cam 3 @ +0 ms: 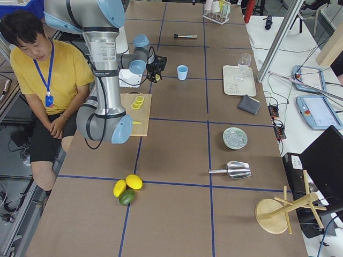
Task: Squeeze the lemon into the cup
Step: 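Carry the lemon slice with the right gripper over the blue cup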
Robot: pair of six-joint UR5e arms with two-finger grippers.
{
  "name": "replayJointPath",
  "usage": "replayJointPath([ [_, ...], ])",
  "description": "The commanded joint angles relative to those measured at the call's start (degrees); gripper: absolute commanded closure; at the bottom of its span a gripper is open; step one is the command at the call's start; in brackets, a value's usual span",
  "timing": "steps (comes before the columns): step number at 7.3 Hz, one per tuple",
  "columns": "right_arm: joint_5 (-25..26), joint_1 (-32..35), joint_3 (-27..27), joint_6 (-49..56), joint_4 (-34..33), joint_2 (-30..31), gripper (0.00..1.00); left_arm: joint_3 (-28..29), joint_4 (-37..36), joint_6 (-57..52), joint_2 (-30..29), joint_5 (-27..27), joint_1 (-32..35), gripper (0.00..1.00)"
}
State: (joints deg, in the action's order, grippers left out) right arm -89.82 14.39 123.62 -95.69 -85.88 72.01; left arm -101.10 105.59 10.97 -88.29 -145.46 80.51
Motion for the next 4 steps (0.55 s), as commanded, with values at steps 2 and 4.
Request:
replayJointPath([
  [2, -1.85, 6.25, -18.11, -1.43, -3.33, -20.37, 0.43, -0.41, -0.03, 0.01, 0.05, 0.00, 0.00, 0.00],
  [4, -2.03, 7.22, -21.66, -2.22, -2.98, -23.39, 0.43, -0.41, 0.06, 0.01, 0.05, 0.00, 0.00, 0.00],
])
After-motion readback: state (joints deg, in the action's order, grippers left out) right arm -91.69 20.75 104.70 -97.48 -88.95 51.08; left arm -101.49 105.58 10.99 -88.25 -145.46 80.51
